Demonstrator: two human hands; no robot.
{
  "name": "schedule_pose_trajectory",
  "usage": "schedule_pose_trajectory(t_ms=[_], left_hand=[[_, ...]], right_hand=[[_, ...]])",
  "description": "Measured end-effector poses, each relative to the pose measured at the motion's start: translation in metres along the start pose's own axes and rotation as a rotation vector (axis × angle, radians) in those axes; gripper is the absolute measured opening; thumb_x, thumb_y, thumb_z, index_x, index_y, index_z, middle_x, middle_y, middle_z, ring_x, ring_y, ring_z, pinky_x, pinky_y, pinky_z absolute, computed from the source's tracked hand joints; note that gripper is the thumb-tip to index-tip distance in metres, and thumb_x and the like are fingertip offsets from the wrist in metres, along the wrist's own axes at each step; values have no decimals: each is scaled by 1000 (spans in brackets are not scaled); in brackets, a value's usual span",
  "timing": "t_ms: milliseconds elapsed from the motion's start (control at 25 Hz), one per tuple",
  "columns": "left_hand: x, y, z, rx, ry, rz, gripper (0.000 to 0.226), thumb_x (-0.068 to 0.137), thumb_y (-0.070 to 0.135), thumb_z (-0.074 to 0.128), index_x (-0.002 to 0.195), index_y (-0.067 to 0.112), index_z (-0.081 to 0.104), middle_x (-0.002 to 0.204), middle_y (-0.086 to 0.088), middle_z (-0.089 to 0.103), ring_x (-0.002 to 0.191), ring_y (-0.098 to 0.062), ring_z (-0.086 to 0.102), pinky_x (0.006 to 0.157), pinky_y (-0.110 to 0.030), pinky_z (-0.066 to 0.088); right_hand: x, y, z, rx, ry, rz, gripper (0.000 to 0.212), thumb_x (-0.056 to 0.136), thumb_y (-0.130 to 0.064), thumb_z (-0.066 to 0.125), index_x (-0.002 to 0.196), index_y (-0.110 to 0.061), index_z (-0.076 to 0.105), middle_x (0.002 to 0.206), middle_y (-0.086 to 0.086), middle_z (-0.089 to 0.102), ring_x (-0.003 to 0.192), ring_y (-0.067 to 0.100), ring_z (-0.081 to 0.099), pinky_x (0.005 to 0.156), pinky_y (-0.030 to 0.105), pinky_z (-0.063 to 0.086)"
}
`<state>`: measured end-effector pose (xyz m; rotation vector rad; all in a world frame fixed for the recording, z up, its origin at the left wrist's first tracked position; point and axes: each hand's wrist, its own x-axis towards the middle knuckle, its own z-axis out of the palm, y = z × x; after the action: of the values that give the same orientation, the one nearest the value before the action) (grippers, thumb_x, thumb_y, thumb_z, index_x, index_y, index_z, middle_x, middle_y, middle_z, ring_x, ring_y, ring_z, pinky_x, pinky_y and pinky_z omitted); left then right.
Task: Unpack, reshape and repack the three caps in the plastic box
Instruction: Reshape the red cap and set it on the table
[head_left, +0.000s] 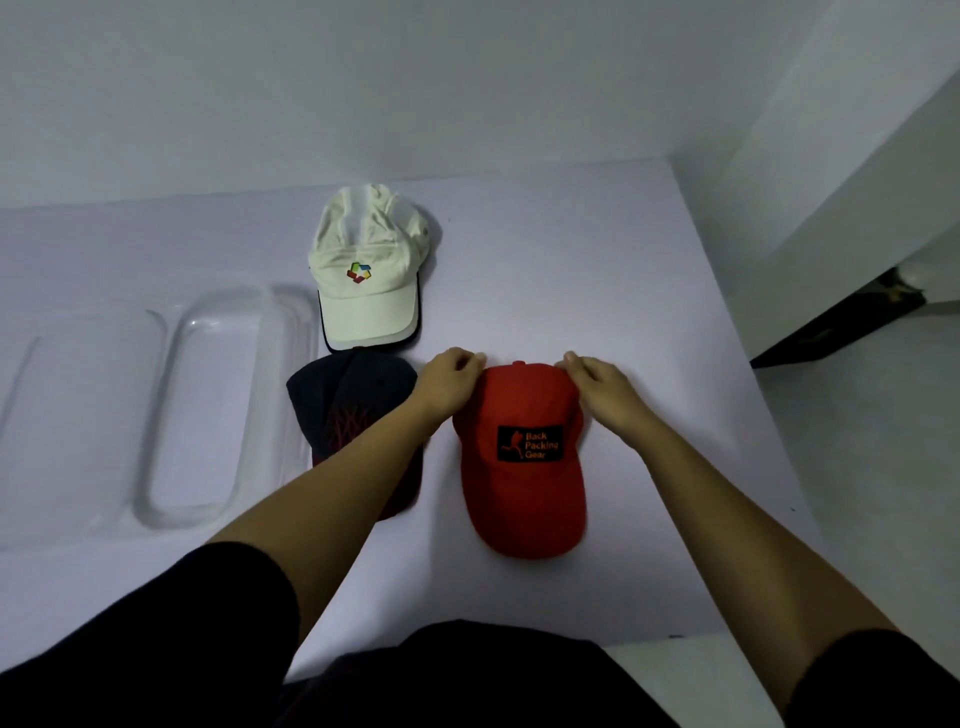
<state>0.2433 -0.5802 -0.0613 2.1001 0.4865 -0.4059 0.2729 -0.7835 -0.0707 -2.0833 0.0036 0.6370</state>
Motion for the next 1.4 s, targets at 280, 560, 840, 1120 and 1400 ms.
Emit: schedule_pose_trajectory(t_ms=[280,560,840,1120,1400], left_hand=[[-26,-24,-8,-66,-182,-144,31,96,36,46,99,9,62,80,0,65,61,-11,59,55,-20,41],[-7,-17,5,-469,-54,-226,29,100,26,41,80,10,54,39,1,46,37,-12,41,37,-18,28],[-1,-9,0,-153,115,-178,26,97,27,42,98,9,60,76,-10,66,49,-12,60,38,-13,41],[4,-16,-14,45,111,-51,26,93,1,43,111,-1,62,64,-8,63,39,0,59,40,-4,42],[15,2,-25,-68,47,-172,32,95,18,40,104,-3,62,73,-16,68,48,-15,61,42,-17,43]], right_hand=[[-12,20,-16,-11,-196,90,31,99,-39,35,105,-22,62,95,-6,62,75,5,54,67,19,41],[12,18,-2,152,24,46,38,93,-43,50,69,-13,45,67,0,43,63,14,41,64,33,37],[20,22,-4,117,-25,22,24,97,-38,44,77,-29,55,73,-14,51,67,3,47,69,23,37],[17,29,-18,-119,16,-7,20,94,-23,54,104,-11,67,113,5,57,101,16,54,85,26,38],[18,15,-22,-131,-8,-29,35,96,-37,46,114,-14,65,120,5,63,104,17,57,90,28,41]])
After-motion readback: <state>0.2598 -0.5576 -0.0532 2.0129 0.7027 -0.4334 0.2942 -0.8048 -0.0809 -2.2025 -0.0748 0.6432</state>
